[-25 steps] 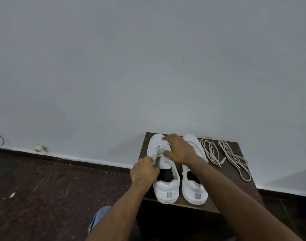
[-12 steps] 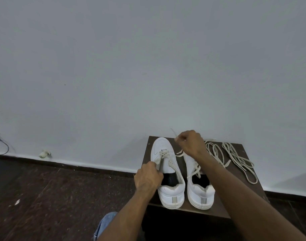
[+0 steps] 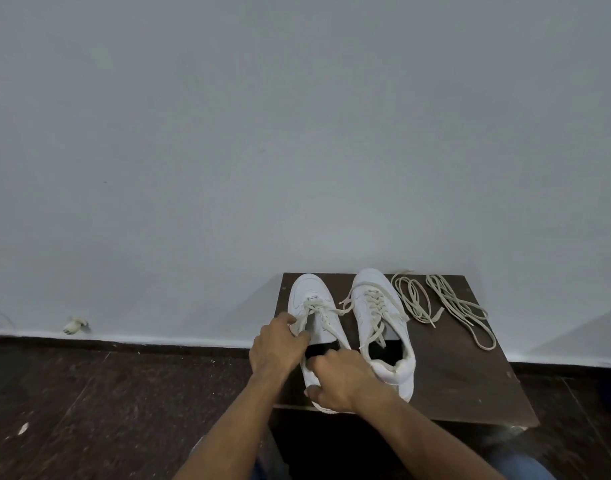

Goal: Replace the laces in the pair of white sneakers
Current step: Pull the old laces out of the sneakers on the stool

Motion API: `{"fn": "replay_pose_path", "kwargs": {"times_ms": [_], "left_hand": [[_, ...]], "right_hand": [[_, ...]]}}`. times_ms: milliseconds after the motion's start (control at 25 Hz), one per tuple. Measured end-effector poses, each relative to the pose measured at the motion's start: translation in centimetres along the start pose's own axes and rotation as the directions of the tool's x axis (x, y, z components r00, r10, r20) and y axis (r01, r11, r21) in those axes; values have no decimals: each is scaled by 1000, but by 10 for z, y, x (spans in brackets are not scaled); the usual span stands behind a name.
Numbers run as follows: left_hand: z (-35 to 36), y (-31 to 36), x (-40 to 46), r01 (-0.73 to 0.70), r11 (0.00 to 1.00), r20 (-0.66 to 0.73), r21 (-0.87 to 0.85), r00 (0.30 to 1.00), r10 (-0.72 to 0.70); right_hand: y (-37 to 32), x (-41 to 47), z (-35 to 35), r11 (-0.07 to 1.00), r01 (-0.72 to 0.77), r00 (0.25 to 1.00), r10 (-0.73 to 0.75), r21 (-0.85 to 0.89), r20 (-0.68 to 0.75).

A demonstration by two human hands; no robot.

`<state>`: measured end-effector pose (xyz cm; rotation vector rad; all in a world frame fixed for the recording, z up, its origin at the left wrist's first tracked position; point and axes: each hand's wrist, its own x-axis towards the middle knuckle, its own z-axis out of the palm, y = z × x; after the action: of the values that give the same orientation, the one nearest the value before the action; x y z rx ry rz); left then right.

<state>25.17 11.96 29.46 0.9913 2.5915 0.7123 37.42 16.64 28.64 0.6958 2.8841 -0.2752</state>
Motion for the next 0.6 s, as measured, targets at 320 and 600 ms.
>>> {"fn": "replay_pose_path", "kwargs": {"times_ms": [320,600], "left_hand": [[15,41,42,-369,729,129,577,922,365],[14,23,57,249,801,-20,-544,951,-309]], "right_hand": [[2,9,-3,1000,4,996,-6,16,94],[1,12,-2,1000,-18,993,15,23,115]]}}
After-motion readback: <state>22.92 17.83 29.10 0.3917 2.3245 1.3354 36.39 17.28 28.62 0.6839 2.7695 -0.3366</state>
